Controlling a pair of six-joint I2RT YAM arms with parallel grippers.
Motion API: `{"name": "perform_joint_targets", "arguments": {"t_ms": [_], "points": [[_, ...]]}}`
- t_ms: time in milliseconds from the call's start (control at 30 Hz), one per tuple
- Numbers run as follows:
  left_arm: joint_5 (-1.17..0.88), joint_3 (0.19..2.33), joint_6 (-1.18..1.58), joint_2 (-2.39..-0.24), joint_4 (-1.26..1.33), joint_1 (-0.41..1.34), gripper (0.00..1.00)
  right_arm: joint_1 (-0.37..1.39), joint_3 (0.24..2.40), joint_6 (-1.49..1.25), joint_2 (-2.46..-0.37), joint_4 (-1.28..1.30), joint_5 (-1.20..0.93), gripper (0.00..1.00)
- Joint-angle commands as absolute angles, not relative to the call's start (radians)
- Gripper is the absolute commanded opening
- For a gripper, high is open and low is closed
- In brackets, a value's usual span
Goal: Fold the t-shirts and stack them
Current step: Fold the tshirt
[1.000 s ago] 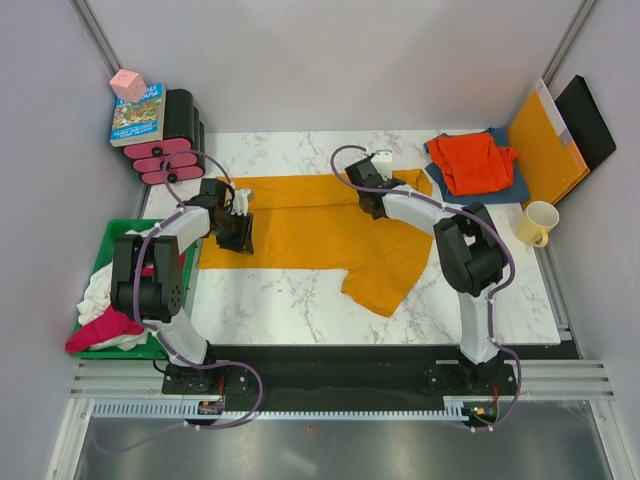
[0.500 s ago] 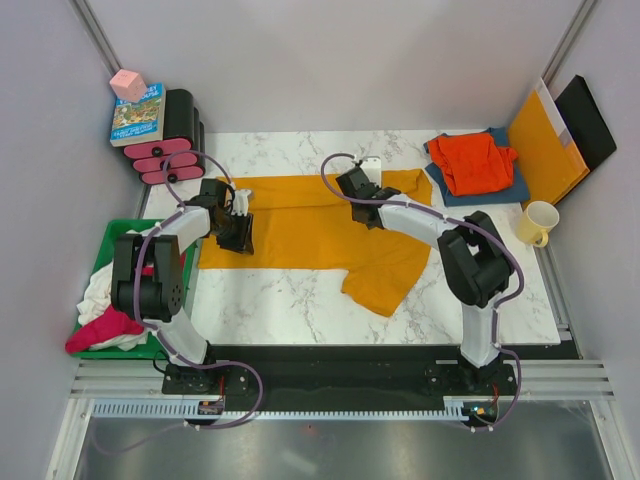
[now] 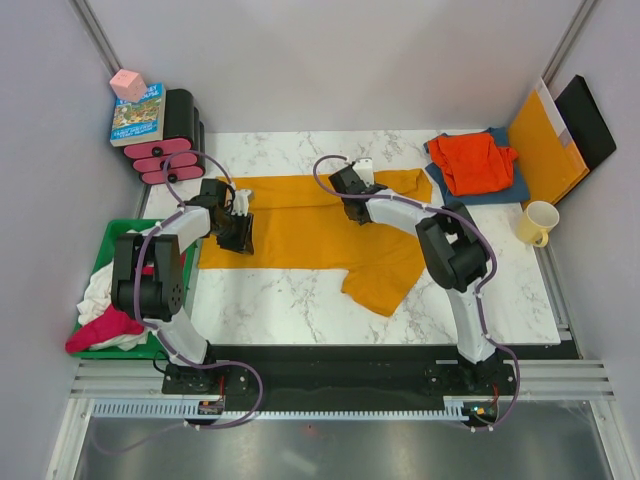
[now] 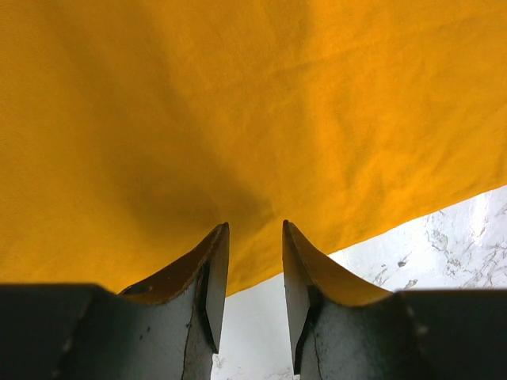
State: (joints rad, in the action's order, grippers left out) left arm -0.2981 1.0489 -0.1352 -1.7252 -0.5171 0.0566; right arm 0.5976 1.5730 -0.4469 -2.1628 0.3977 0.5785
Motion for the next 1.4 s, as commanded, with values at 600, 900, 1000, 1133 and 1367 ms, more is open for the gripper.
{"name": "perform_joint_targets", "arguments": {"t_ms": [600, 900, 1000, 1133, 1367], "points": [[-0.33, 1.063, -0.133, -1.753, -0.489, 0.052, 0.4, 0.552, 1.671, -0.437, -2.221, 0.434, 0.699, 0.33], [-0.328, 1.072, -0.132, -1.761, -0.492, 0.052, 0.4, 0.552, 1.626, -0.453, -2.203, 0.428, 0.698, 0.0], [-0.328, 1.075, -0.132, -1.761, -0.492, 0.052, 0.4, 0.554, 1.595, -0.456, -2.174, 0.42, 0.69, 0.0], [-0.327, 1.075, -0.132, -1.763, -0.495, 0.052, 0.4, 0.561, 1.545, -0.471, -2.108, 0.408, 0.68, 0.0], [-0.333, 1.075, -0.127, -1.767, -0.495, 0.052, 0.4, 0.591, 1.467, -0.498, -2.034, 0.4, 0.68, 0.0]]}}
